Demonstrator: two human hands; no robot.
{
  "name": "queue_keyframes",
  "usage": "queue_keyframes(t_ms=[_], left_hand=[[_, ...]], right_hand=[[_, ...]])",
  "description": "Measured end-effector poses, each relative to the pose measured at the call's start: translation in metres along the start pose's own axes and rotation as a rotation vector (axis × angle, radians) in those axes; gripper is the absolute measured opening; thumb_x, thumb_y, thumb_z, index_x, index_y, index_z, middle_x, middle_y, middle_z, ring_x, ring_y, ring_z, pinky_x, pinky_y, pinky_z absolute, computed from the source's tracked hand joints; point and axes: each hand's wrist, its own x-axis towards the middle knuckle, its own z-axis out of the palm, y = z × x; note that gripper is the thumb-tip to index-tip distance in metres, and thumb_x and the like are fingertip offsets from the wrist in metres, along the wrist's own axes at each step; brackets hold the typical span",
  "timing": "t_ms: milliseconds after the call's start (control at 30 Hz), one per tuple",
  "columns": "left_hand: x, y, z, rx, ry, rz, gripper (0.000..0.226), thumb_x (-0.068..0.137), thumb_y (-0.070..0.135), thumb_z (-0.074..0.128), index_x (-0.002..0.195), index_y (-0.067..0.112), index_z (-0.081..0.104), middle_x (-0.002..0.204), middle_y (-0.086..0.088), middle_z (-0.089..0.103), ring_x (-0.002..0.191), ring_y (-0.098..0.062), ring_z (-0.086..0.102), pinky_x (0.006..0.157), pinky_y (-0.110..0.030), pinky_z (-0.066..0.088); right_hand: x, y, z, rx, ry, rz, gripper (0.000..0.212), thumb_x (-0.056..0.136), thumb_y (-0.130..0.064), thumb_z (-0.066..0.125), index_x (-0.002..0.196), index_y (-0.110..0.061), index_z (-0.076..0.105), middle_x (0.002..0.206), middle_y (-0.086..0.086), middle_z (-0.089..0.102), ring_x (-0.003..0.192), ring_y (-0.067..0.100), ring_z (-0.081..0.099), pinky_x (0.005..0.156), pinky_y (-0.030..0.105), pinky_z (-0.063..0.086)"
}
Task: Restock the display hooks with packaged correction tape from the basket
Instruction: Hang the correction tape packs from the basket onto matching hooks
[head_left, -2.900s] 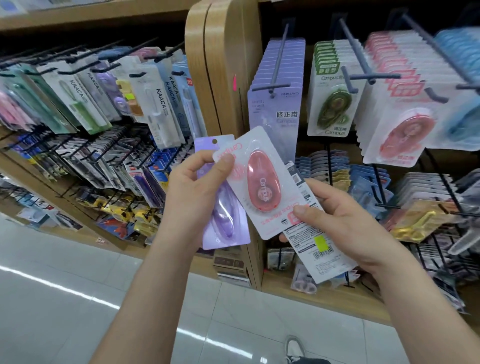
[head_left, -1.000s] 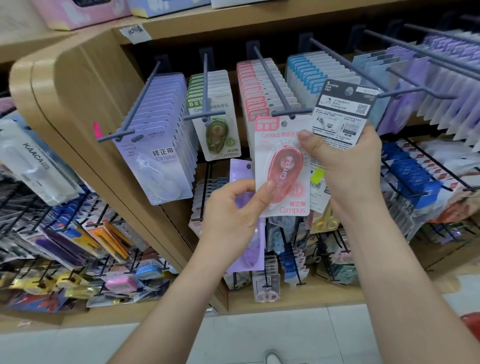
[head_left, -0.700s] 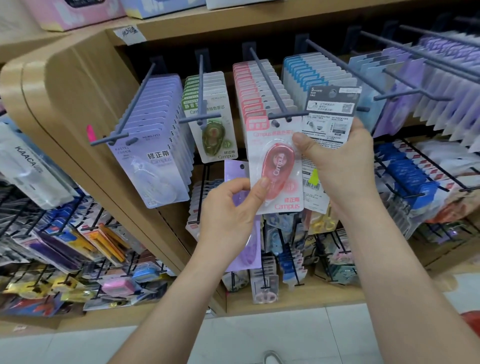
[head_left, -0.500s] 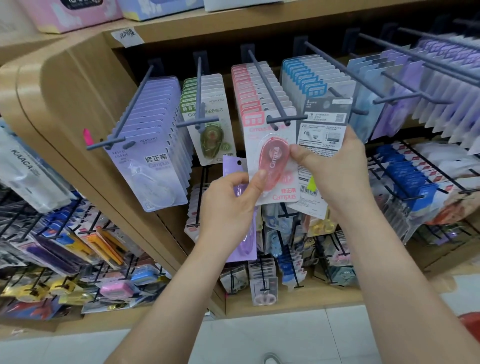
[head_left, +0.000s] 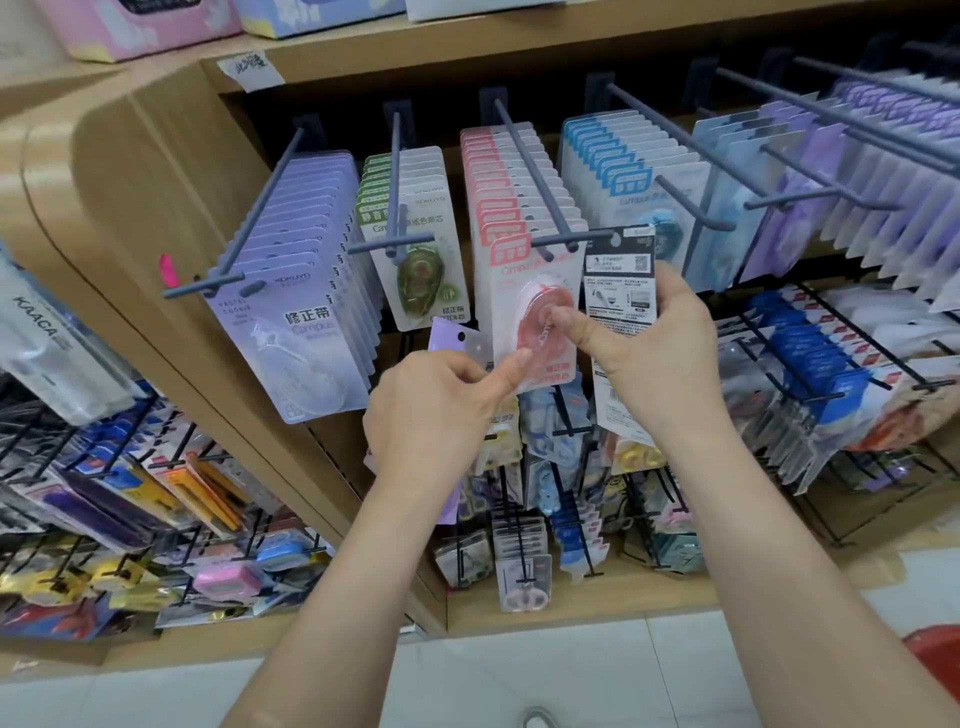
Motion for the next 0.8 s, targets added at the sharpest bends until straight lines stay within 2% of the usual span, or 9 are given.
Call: queue_keyframes(t_ms=[100, 200, 300, 367, 467, 533, 600, 700, 800], left_hand=[[0.006, -0.005, 0.005, 0.042, 0.055, 0.049, 0.070, 0.090, 0.066, 0.052, 0.046, 0.011, 0.051, 0.040, -0.001, 0.037, 0.043, -0.017, 0.038, 0.045, -0.028, 0.026], [0.007, -0.012, 0.004, -0.086, 0.054, 0.069, 0.063, 0.094, 0.057, 0.054, 0.057, 0.007, 0.065, 0.047, -0.012, 0.050, 0.043, -0.018, 0.037, 0.048, -0.030, 0.030], [-0.009, -0.016, -0.009, -0.347, -0.044, 0.021, 0.043, 0.096, 0.047, 0.057, 0.073, 0.016, 0.076, 0.044, 0.006, 0.053, 0.046, -0.005, 0.044, 0.056, -0.027, 0.034], [-0.027, -0.017, -0.022, -0.475, -0.124, 0.026, 0.031, 0.093, 0.050, 0.058, 0.076, 0.030, 0.076, 0.065, 0.023, 0.066, 0.072, 0.007, 0.060, 0.071, -0.024, 0.044], [-0.053, -0.008, -0.040, -0.593, -0.280, 0.108, 0.031, 0.075, 0.073, 0.061, 0.083, 0.046, 0.072, 0.096, 0.028, 0.071, 0.105, 0.010, 0.059, 0.093, -0.015, 0.043], [-0.062, -0.006, -0.044, -0.657, -0.287, 0.138, 0.041, 0.071, 0.073, 0.063, 0.085, 0.037, 0.075, 0.087, 0.022, 0.073, 0.090, 0.008, 0.061, 0.080, -0.011, 0.043], [-0.066, -0.009, -0.046, -0.728, -0.246, 0.117, 0.035, 0.084, 0.054, 0.067, 0.061, 0.028, 0.066, 0.057, 0.017, 0.057, 0.060, 0.004, 0.049, 0.060, -0.012, 0.036], [-0.073, -0.017, -0.049, -0.769, -0.231, 0.052, 0.052, 0.098, 0.016, 0.057, 0.052, 0.014, 0.034, 0.052, 0.006, 0.027, 0.052, -0.010, 0.024, 0.050, -0.024, 0.021], [-0.075, -0.020, -0.047, -0.932, -0.243, 0.021, 0.051, 0.096, 0.022, 0.059, 0.057, 0.002, 0.031, 0.062, -0.006, 0.027, 0.060, -0.020, 0.023, 0.058, -0.030, 0.022]], right_hand=[[-0.002, -0.003, -0.003, -0.043, 0.008, -0.010, 0.038, 0.076, -0.034, 0.084, 0.104, -0.030, 0.058, 0.090, -0.023, 0.065, 0.083, -0.016, 0.060, 0.072, 0.001, 0.043], [-0.011, -0.007, -0.009, -0.097, 0.023, 0.013, 0.029, 0.084, -0.020, 0.075, 0.106, -0.028, 0.058, 0.090, -0.022, 0.064, 0.085, -0.001, 0.062, 0.078, 0.014, 0.048], [-0.027, -0.016, -0.019, -0.060, 0.012, 0.089, 0.027, 0.086, -0.005, 0.060, 0.106, -0.024, 0.059, 0.090, -0.017, 0.065, 0.082, 0.000, 0.061, 0.067, 0.009, 0.045], [-0.045, -0.026, -0.023, -0.124, -0.039, 0.085, 0.028, 0.090, -0.004, 0.055, 0.111, -0.023, 0.057, 0.090, -0.016, 0.063, 0.073, -0.008, 0.058, 0.056, 0.007, 0.041], [-0.085, -0.041, -0.013, -0.343, -0.184, -0.095, 0.032, 0.095, -0.011, 0.051, 0.125, -0.022, 0.050, 0.087, -0.009, 0.063, 0.078, 0.015, 0.062, 0.065, 0.035, 0.044], [-0.110, -0.045, 0.003, -0.457, -0.254, -0.223, 0.040, 0.092, -0.019, 0.045, 0.132, -0.019, 0.047, 0.093, -0.002, 0.062, 0.089, 0.033, 0.062, 0.072, 0.043, 0.046], [-0.126, -0.044, 0.012, -0.533, -0.281, -0.250, 0.060, 0.083, -0.021, 0.047, 0.142, -0.016, 0.040, 0.109, 0.007, 0.059, 0.101, 0.036, 0.057, 0.079, 0.050, 0.047], [-0.146, -0.041, 0.005, -0.528, -0.330, -0.162, 0.079, 0.084, -0.033, 0.061, 0.153, -0.029, 0.022, 0.124, -0.003, 0.045, 0.117, 0.019, 0.046, 0.094, 0.041, 0.040], [-0.162, -0.041, -0.007, -0.076, -0.413, 0.165, 0.097, 0.074, -0.038, 0.081, 0.152, -0.039, 0.023, 0.139, -0.019, 0.048, 0.127, -0.004, 0.046, 0.106, 0.028, 0.040]])
